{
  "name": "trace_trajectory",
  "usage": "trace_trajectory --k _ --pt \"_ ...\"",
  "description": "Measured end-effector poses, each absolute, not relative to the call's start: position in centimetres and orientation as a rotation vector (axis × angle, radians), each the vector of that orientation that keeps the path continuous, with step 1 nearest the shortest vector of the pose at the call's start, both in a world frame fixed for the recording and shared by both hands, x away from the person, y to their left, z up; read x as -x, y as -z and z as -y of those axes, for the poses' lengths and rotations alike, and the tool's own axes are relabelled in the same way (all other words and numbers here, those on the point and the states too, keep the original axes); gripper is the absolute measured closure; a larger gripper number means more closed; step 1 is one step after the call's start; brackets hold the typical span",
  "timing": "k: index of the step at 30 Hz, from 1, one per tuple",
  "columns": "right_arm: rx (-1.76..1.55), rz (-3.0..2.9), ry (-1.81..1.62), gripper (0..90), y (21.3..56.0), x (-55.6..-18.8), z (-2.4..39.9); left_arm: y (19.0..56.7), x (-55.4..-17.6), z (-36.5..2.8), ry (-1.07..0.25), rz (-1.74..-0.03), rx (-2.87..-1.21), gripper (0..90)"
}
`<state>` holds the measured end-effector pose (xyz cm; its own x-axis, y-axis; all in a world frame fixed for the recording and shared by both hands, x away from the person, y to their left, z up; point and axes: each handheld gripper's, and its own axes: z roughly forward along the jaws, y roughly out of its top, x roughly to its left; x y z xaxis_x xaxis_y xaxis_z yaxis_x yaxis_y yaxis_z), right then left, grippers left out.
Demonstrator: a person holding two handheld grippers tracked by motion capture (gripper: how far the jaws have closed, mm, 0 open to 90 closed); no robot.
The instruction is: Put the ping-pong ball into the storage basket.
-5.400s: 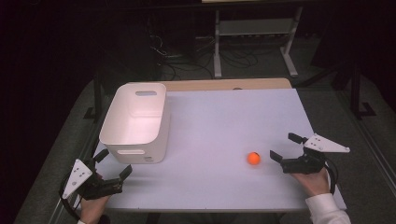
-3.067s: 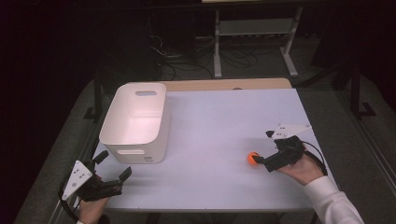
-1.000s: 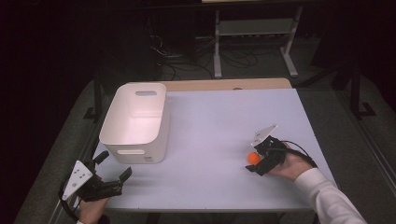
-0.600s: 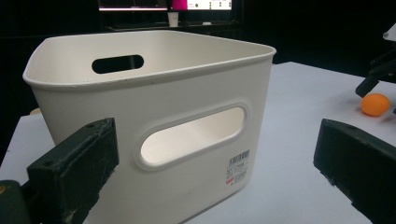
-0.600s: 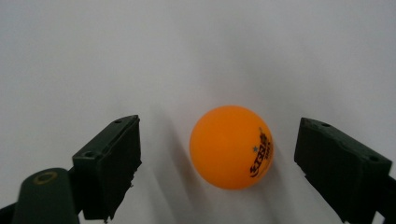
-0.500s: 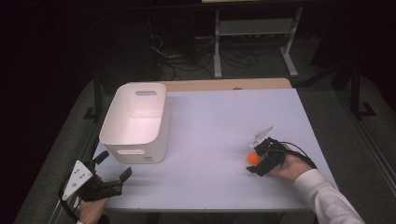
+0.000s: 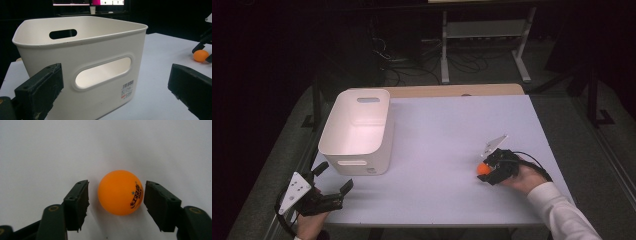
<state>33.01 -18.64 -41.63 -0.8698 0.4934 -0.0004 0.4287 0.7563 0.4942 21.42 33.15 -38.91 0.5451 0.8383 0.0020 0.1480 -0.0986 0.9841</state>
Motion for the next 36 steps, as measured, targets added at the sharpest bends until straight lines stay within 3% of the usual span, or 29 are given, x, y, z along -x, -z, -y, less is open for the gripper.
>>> trace_trajectory --k 3,15,36 --pt "-0.754 -2.818 -0.753 48.8 41.5 -33.0 18.8 38.9 -21.4 -33.2 -0.722 -0.86 -1.59 0.0" --pt "-0.788 -2.781 -0.824 49.5 41.4 -32.6 19.7 39.0 -21.5 -33.1 -0.722 -0.862 -1.589 0.0" --pt "-0.769 -2.708 -0.927 49.6 36.6 -32.3 20.3 38.9 -21.5 -33.1 -0.72 -0.864 -1.59 0.0"
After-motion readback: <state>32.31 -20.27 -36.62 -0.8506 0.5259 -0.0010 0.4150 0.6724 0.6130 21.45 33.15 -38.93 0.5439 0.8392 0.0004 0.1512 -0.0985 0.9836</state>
